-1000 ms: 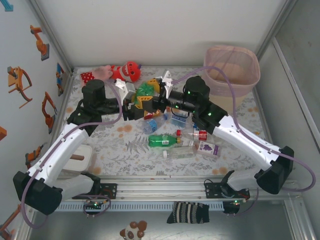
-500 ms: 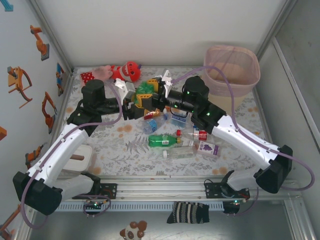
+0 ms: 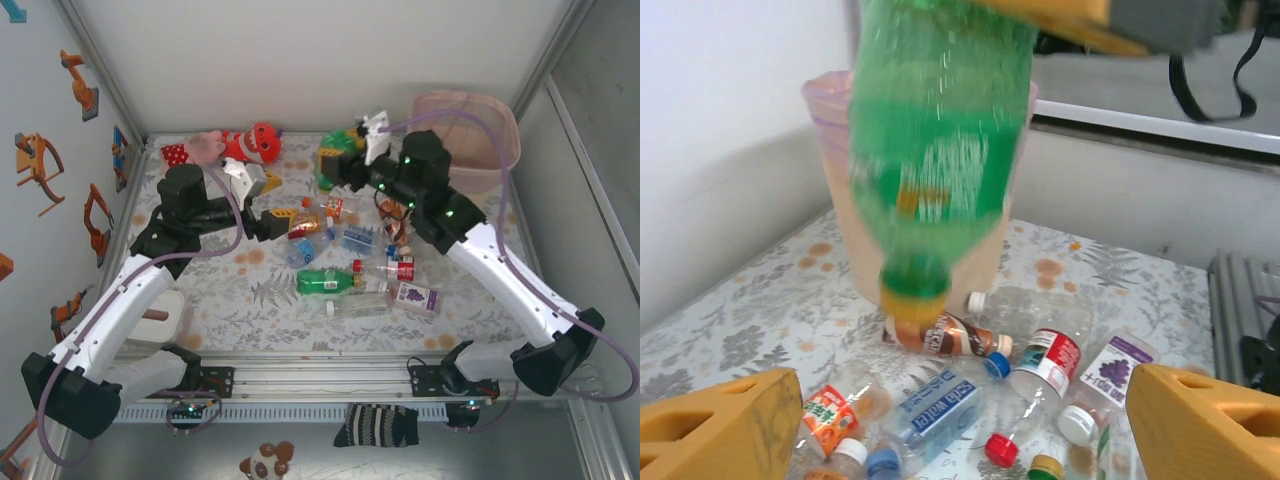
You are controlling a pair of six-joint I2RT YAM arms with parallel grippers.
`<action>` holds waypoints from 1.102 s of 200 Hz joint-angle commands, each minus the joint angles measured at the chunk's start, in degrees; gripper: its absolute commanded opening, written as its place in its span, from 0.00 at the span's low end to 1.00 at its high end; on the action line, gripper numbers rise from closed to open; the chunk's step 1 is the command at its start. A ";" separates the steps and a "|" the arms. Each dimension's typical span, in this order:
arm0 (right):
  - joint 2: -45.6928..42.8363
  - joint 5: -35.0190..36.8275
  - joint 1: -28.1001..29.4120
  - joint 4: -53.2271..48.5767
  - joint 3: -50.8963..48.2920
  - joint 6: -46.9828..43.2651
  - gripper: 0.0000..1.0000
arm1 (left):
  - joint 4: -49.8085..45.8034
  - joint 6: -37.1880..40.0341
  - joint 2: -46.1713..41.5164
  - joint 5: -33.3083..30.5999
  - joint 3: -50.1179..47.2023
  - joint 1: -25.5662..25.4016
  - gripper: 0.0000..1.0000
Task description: Put the plastic bottles in the bin
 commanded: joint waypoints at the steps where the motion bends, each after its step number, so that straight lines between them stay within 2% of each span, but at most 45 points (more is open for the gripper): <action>1: -2.10 4.18 -6.27 -5.54 5.16 2.80 0.40 | -0.08 -1.18 -0.60 -4.62 0.56 -0.07 0.82; 43: 1.07 8.24 -17.53 -14.44 16.13 2.99 0.36 | -0.82 -2.90 -1.45 -10.76 0.92 -0.07 0.80; 61: 4.84 11.93 -21.43 -20.92 22.81 3.42 0.36 | -1.23 -2.51 -1.67 -11.90 0.76 -0.07 0.78; 82: 10.63 12.98 -26.03 -28.44 31.26 4.72 0.36 | -1.09 -2.74 -1.86 -13.43 0.56 -0.06 0.78; 110: 17.48 9.87 -30.44 -34.06 37.69 5.34 0.35 | -0.75 -2.04 -2.25 -13.84 -0.26 -0.04 0.79; 150: 27.50 0.37 -35.81 -44.12 46.40 7.06 0.33 | 0.52 -0.65 -3.30 -13.71 -1.89 -0.07 0.80; 186: 33.13 -5.17 -36.09 -48.39 46.02 5.61 0.32 | 0.52 -0.80 -2.96 -13.08 -1.82 -0.07 0.81; 220: 37.37 -6.00 -36.09 -53.86 44.65 3.38 0.32 | 0.25 -0.85 -2.61 -12.65 -1.54 -0.07 0.81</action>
